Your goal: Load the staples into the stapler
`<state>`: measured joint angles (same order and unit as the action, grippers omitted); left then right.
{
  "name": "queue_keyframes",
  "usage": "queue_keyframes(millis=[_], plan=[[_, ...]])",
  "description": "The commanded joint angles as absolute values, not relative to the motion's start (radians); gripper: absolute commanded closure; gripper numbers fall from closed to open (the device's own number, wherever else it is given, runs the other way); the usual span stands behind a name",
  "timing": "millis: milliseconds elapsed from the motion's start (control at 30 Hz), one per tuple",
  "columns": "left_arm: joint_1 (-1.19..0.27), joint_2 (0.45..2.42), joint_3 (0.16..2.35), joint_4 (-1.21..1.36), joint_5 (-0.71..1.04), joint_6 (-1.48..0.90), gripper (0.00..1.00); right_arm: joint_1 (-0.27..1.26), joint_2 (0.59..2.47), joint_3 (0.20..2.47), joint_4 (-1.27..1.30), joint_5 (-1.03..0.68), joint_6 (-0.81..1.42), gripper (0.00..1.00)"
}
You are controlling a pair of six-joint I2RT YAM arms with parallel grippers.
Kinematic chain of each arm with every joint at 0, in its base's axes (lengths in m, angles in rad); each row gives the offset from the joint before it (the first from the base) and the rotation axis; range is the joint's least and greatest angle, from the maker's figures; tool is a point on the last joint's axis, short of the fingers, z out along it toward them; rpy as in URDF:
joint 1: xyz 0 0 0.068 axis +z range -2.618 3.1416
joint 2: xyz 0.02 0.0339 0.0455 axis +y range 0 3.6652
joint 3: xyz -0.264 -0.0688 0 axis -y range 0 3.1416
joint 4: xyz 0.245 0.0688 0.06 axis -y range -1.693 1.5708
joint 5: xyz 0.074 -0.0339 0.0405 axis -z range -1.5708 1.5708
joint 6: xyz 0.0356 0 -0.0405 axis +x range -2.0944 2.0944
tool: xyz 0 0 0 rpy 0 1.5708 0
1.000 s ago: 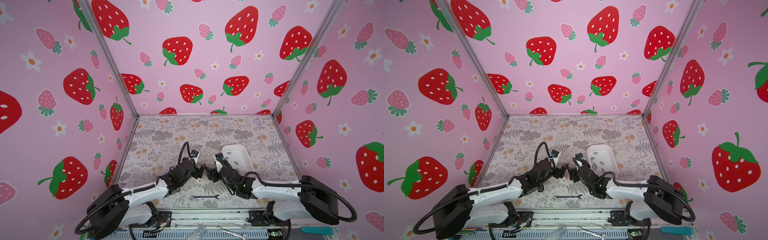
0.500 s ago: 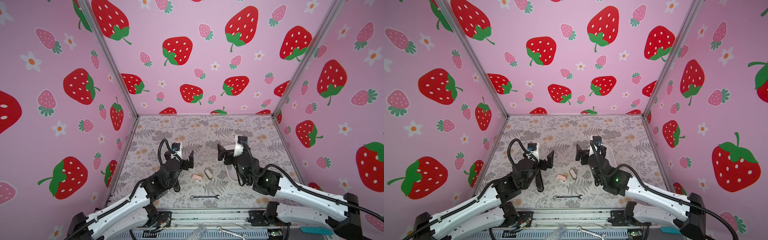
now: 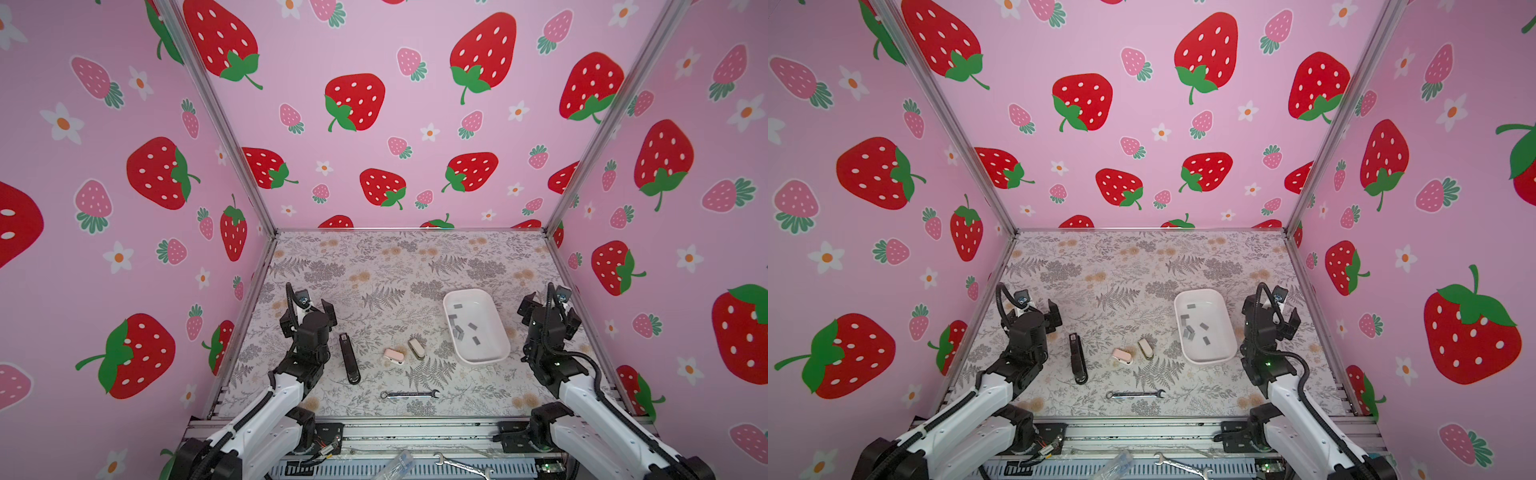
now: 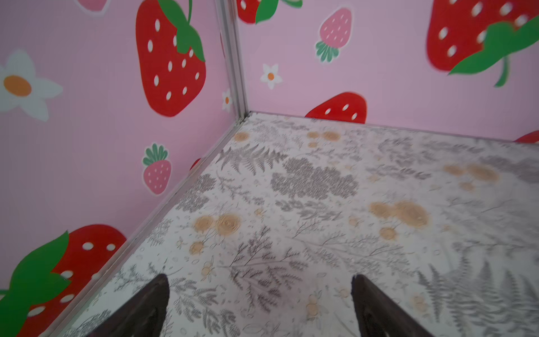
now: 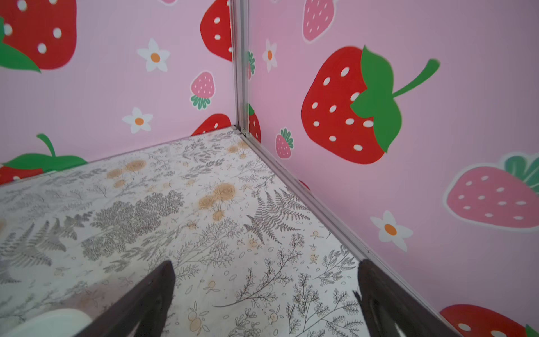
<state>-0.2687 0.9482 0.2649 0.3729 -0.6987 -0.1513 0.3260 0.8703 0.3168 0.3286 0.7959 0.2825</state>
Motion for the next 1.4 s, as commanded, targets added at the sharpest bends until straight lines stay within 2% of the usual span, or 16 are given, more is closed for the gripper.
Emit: queue_keyframes(millis=[0, 200, 367, 467, 600, 667, 767, 800, 833, 900, 933, 1000, 1033, 1067, 1267, 1367], plan=[[-0.211, 1.051, 0.266, 0.53, -0.719, -0.146, 0.01, 0.281, 1.003, 0.287, 0.54, 0.726, 0.253, 0.01], [-0.188, 1.253, 0.356, 0.57, -0.753, -0.113, 0.01, 0.261, 1.267, 0.275, 0.807, 0.693, 0.172, 0.01], [-0.159, 1.304, 0.291, 0.825, -0.532, -0.055, 0.01, 0.217, 1.368, 0.292, 0.924, 0.57, 0.135, 0.01], [-0.139, 1.344, 0.281, 0.897, -0.508, -0.055, 0.01, 0.188, 1.388, 0.283, 1.001, 0.397, 0.111, 0.01], [-0.066, 1.47, 0.247, 1.099, -0.404, -0.089, 0.01, 0.177, 1.448, 0.342, 0.978, 0.312, 0.065, 0.01], [-0.067, 1.457, 0.277, 1.009, -0.337, -0.067, 0.01, 0.178, 1.481, 0.376, 0.959, 0.306, 0.041, 0.01], [-0.069, 1.559, 0.299, 1.096, -0.261, -0.012, 0.0, 0.174, 1.5, 0.395, 0.949, 0.303, 0.03, 0.01], [-0.074, 1.543, 0.314, 1.038, -0.236, -0.008, 0.0, 0.174, 1.492, 0.386, 0.957, 0.288, 0.026, 0.01], [-0.07, 1.517, 0.34, 0.937, -0.205, -0.003, 0.02, 0.169, 1.484, 0.372, 0.973, 0.267, 0.023, 0.01], [-0.071, 1.55, 0.371, 0.943, -0.197, 0.005, 0.09, 0.162, 1.469, 0.352, 0.998, 0.237, 0.019, 0.01], [-0.067, 1.534, 0.394, 0.861, -0.189, 0.002, 0.11, 0.161, 1.464, 0.34, 1.016, 0.22, 0.013, 0.01], [-0.061, 1.548, 0.399, 0.876, -0.184, -0.004, 0.11, 0.16, 1.462, 0.3, 1.092, 0.199, -0.01, 0.01], [-0.061, 1.542, 0.408, 0.847, -0.184, -0.006, 0.09, 0.158, 1.478, 0.262, 1.184, 0.209, -0.012, 0.01], [-0.057, 1.537, 0.411, 0.83, -0.178, -0.008, 0.01, 0.157, 1.496, 0.246, 1.239, 0.23, -0.003, 0.01], [-0.006, 1.549, 0.452, 0.77, -0.086, -0.035, 0.01, 0.14, 1.545, 0.279, 1.21, 0.219, 0.014, 0.01], [-0.007, 1.548, 0.452, 0.769, -0.086, -0.035, 0.01, 0.14, 1.582, 0.249, 1.309, 0.2, 0.004, 0.01]])
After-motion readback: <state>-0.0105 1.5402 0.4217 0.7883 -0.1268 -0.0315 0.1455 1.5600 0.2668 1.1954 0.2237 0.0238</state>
